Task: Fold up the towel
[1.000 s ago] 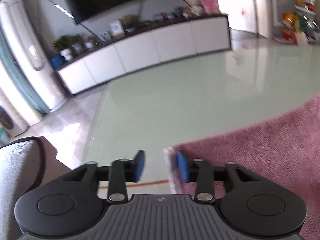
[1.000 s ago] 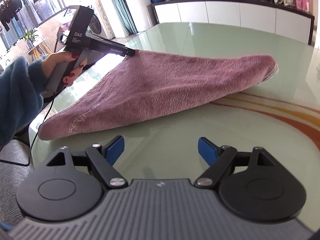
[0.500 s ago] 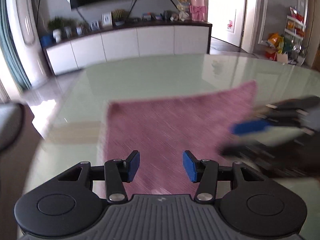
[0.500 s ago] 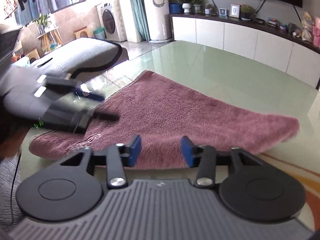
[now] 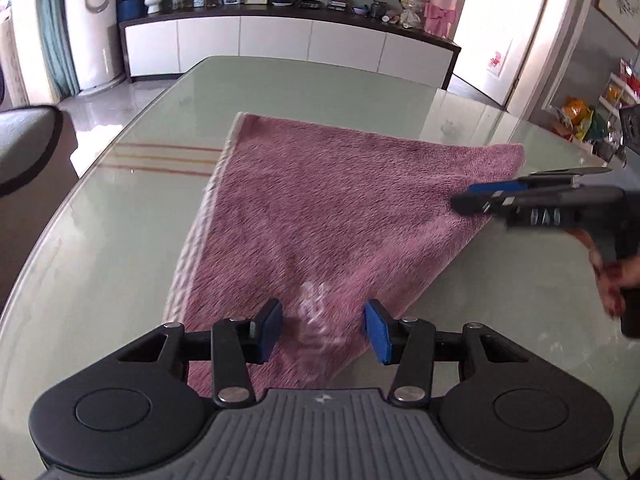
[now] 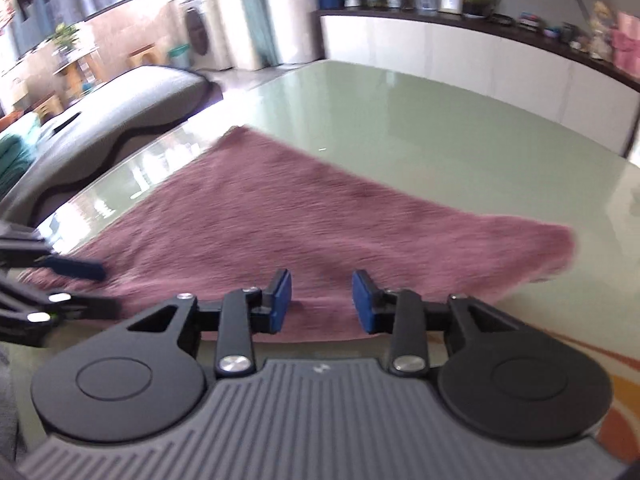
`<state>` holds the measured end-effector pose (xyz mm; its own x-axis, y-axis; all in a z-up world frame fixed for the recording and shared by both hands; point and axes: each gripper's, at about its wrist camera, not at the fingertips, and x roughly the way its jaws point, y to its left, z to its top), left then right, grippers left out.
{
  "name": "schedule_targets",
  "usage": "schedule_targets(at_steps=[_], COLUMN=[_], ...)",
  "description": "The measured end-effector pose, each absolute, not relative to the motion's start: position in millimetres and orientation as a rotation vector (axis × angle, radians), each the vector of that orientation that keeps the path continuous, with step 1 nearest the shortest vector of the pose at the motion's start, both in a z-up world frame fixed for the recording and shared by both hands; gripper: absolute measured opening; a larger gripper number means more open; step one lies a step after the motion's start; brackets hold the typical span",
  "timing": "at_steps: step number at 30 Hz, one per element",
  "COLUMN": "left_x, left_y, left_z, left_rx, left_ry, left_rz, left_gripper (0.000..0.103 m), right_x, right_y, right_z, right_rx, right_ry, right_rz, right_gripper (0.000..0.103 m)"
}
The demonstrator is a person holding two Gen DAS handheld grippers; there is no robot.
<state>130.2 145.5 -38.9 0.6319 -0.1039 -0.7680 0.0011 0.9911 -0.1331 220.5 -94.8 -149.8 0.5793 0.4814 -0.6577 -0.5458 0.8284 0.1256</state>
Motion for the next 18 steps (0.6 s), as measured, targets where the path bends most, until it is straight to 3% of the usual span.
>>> schedule_targets(at_steps=[11,14,16,18], left_x=[86.2,83.0,83.2,81.4], left_y=[189.5,200.0,204.2,205.0], left_z=[-25.0,-29.6,-35.9,-38.5], left_rx=[-0.174,-0.174,-0.184,-0.191], left_ry=[0.86,0.893,0.919,0.919], left_rz=[0.068,0.101,0.105,0.108], left_gripper=[0.05,0.05,0.05,0.05], right_x=[248.5,242.2,239.5,238.2], right_y=[-146.3,-145.7,-145.6,-149.9], right_z=[-153.4,-148.7,-145.8,-144.7], right_rx=[0.04,0.049,0.041,0.041], right_ry=[0.737,0.707,0.698,0.698], right_rz=[0.388,0.345,0.298,0.281], right_gripper=[0.034,0.04,0.052,0.052])
